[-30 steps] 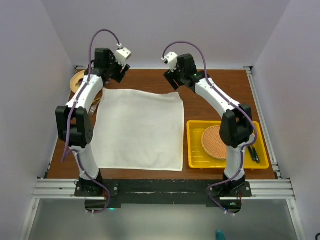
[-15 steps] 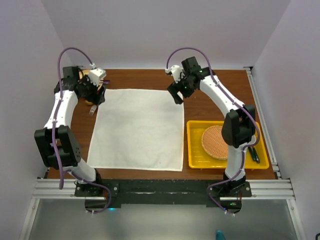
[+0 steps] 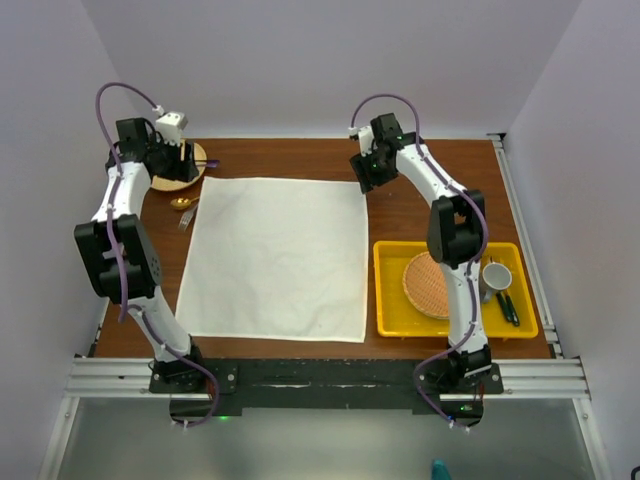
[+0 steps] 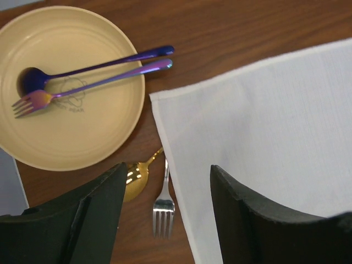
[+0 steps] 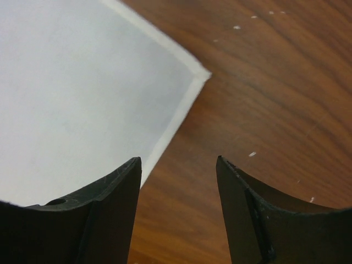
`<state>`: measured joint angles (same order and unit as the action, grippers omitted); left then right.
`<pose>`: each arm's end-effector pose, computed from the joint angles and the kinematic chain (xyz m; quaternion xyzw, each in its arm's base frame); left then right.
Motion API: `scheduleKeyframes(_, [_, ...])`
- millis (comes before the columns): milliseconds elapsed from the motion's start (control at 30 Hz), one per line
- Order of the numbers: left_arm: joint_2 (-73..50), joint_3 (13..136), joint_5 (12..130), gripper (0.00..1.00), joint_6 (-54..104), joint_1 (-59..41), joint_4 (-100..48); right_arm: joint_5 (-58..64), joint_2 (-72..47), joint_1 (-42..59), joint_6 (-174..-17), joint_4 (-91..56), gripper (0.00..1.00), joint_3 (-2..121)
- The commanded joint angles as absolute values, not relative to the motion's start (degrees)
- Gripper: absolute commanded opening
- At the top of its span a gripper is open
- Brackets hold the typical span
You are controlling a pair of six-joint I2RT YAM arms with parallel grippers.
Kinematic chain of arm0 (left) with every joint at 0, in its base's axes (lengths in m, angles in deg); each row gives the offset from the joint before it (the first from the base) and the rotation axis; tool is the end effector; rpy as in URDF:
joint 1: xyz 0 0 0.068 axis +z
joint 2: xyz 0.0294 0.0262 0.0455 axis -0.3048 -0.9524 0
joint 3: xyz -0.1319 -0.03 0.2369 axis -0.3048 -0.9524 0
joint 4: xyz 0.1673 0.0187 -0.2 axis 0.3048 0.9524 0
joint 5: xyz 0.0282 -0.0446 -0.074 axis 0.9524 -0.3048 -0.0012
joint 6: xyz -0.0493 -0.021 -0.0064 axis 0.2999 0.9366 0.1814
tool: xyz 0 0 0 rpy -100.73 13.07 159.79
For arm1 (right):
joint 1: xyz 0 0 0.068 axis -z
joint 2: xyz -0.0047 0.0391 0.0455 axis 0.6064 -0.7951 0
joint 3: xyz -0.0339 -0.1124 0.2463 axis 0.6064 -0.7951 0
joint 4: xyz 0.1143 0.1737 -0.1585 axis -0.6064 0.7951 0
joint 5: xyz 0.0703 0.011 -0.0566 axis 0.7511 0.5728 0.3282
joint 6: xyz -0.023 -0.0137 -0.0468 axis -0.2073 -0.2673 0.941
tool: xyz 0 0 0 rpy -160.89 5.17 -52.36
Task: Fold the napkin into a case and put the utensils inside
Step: Pick up the flattened napkin from the center of the board.
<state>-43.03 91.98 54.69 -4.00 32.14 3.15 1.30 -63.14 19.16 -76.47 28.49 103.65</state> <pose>0.4147 0.0910 0.2765 0.1069 0.8973 -0.0869 0.4193 0.4791 0.1614 0.2230 -0.2655 0.9245 0.0669 0.2652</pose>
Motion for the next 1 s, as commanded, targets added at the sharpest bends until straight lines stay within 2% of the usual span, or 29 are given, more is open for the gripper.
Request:
scheduleKeyframes(0, [-45.3, 97.3, 57.7, 0.67, 3.3, 32.2, -5.5, -1.8, -67.7, 20.7, -80.5, 22.8, 0.55, 110.5])
scheduleKeyframes(200, [-48.7, 99.1, 58.6, 0.68, 4.0, 32.1, -7.3, 0.9, -72.5, 21.3, -82.6, 17.6, 0.49, 112.4])
scheduleKeyframes(533, [-51.5, 99.5, 59.4, 0.66, 4.0, 32.0, -7.2, 5.8, -73.9, 21.3, -86.1, 15.1, 0.46, 112.1])
scheduleKeyframes(833, [-56.0, 101.5, 59.9, 0.61, 0.3, 30.3, -6.3, 4.4, -75.3, 21.2, -84.5, 16.1, 0.31, 111.3])
scheduleKeyframes(967, [-58.2, 102.2, 61.6, 0.56, 0.2, 28.7, -6.2, 4.8, -75.6, 21.0, -84.5, 16.3, 0.16, 111.0])
